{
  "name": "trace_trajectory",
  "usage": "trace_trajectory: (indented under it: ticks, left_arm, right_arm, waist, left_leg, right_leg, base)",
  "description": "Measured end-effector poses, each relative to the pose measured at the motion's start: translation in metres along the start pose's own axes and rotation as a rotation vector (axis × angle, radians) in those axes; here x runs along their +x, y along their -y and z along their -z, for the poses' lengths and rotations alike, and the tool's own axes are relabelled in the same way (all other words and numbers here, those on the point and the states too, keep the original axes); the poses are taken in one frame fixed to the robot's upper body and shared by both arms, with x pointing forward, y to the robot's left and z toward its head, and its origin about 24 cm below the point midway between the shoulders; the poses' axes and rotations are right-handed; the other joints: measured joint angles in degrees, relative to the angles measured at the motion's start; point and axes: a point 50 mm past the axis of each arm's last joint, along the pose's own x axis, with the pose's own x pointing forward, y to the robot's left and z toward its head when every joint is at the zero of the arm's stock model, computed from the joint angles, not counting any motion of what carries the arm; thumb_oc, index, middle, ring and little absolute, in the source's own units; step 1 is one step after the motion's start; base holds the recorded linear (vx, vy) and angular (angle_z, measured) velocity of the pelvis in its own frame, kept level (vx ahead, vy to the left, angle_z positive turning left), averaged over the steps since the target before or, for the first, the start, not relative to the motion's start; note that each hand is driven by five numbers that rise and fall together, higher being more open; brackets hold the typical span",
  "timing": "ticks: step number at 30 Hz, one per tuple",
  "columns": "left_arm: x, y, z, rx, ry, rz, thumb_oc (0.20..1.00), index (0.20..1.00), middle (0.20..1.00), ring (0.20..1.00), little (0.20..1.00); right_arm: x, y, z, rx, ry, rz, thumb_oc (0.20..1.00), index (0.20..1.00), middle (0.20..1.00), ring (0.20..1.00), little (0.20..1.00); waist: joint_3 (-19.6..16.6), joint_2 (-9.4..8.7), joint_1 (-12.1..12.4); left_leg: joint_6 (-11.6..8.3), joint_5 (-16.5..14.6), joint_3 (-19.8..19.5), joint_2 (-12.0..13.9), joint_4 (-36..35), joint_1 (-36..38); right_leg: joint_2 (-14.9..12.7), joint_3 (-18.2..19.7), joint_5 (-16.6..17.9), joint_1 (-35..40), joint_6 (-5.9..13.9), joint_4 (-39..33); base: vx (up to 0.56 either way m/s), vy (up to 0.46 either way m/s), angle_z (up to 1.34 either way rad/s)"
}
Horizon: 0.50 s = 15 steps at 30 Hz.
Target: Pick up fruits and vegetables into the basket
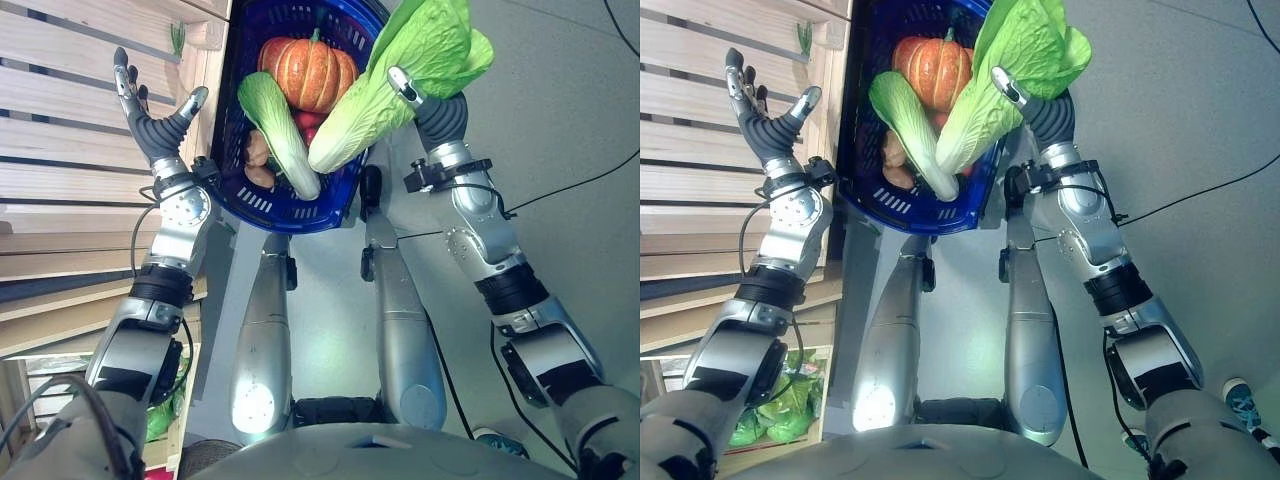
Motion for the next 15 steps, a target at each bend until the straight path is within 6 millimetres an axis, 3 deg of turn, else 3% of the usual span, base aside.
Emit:
trace_trajectory:
  ticks: [7,15]
  left_arm:
    - [0.013,0.001,0.008,0.085,-0.046,-0.008,1.000,1.000,1.000,1.000,1.000]
    - [0.025,0.003,0.016,0.245,-0.087,0.086,1.000,1.000,1.000,1.000,1.000]
  right_arm:
    - [0.024,0.002,0.015,-0.092,-0.161,-0.007,0.200,0.200,0.200,0.200,0.200]
    - [0.048,0.016,0.032,-0.208,-0.347,0.034,0.200,0.200,0.200,0.200,0.200]
  waist:
    - [0.0,0.02,0.8]
    - [0.0,0.06,3.6]
  left_leg:
    - [-0.05,0.0,-0.2,0.0,0.3,0.0]
    - [-0.36,0.4,-1.1,-0.3,1.0,0.0]
  right_leg:
    - [-0.1,-0.3,0.1,0.0,-0.21,0.6]
    - [-0.4,-1.2,-0.1,0.2,-0.10,1.4]
  base:
    - [0.00,0.000,0.00]
    - [0.01,-0.004,0.04]
